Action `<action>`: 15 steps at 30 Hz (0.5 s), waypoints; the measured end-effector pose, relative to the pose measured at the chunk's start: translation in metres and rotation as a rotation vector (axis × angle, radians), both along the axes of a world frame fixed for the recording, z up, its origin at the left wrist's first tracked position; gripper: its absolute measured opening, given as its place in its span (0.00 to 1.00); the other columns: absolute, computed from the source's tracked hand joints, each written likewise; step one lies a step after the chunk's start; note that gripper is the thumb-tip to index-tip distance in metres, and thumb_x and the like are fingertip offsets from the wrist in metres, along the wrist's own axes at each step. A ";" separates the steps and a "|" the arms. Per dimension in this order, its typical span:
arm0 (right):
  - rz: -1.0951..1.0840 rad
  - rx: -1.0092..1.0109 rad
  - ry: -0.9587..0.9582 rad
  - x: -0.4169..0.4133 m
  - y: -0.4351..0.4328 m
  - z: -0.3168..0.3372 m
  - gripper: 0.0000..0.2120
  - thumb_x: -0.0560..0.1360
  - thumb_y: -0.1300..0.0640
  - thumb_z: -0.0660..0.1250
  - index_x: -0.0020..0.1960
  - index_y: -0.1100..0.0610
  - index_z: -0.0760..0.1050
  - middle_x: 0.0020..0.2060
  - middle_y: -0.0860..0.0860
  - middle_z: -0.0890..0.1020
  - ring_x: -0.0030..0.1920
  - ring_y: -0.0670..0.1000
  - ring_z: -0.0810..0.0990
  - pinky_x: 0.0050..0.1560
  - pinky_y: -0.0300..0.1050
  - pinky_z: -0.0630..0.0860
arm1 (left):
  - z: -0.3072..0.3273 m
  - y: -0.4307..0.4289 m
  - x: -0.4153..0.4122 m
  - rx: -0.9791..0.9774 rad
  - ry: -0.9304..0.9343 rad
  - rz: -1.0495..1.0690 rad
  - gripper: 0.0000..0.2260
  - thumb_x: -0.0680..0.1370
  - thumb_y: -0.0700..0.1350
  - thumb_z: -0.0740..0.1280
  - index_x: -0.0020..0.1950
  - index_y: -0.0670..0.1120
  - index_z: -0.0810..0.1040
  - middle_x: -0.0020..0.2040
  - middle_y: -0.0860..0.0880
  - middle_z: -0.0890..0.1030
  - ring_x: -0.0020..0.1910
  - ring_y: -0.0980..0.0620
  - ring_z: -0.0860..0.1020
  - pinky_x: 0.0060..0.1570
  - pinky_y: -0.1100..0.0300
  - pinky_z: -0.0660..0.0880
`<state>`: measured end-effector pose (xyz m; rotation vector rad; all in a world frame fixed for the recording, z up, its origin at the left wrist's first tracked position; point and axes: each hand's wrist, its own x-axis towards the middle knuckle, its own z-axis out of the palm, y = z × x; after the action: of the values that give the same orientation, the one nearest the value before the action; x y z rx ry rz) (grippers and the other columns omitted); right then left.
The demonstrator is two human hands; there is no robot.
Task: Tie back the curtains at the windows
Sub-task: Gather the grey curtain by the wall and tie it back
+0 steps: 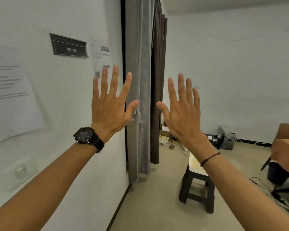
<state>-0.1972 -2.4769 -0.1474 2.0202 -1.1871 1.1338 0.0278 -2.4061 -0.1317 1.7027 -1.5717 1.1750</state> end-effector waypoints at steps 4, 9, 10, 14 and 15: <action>-0.040 -0.008 -0.006 0.011 -0.091 0.000 0.37 0.82 0.31 0.44 0.83 0.51 0.45 0.83 0.56 0.46 0.82 0.59 0.44 0.81 0.60 0.47 | 0.006 -0.102 0.008 -0.033 -0.005 -0.040 0.36 0.83 0.68 0.49 0.86 0.52 0.47 0.85 0.39 0.46 0.84 0.35 0.45 0.80 0.34 0.45; -0.039 -0.015 -0.006 0.039 -0.213 0.009 0.37 0.82 0.31 0.43 0.83 0.51 0.45 0.83 0.56 0.46 0.82 0.60 0.45 0.80 0.60 0.49 | 0.017 -0.226 0.041 -0.051 0.018 -0.047 0.36 0.83 0.69 0.50 0.86 0.54 0.47 0.86 0.40 0.45 0.84 0.35 0.45 0.80 0.33 0.45; -0.041 -0.014 -0.009 0.044 -0.236 0.012 0.37 0.82 0.31 0.42 0.83 0.51 0.45 0.83 0.56 0.46 0.82 0.60 0.46 0.80 0.61 0.50 | 0.020 -0.248 0.048 -0.049 0.010 -0.047 0.36 0.83 0.68 0.50 0.86 0.54 0.47 0.86 0.40 0.45 0.84 0.35 0.45 0.80 0.33 0.45; -0.034 -0.007 -0.023 0.071 -0.337 0.023 0.36 0.82 0.32 0.42 0.83 0.51 0.45 0.83 0.56 0.47 0.82 0.61 0.47 0.79 0.62 0.53 | 0.043 -0.352 0.080 -0.044 0.030 -0.028 0.36 0.82 0.68 0.51 0.86 0.54 0.47 0.86 0.40 0.45 0.84 0.35 0.44 0.80 0.33 0.45; -0.027 -0.009 -0.019 0.076 -0.357 0.024 0.36 0.82 0.32 0.44 0.83 0.51 0.45 0.83 0.56 0.47 0.82 0.61 0.47 0.79 0.62 0.53 | 0.045 -0.371 0.084 -0.035 0.048 -0.025 0.36 0.82 0.68 0.51 0.86 0.54 0.46 0.86 0.40 0.44 0.84 0.35 0.43 0.80 0.33 0.45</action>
<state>-0.1209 -2.8336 -0.1233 1.9846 -1.2127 1.1451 0.1121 -2.7768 -0.0864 1.6721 -1.5311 1.1348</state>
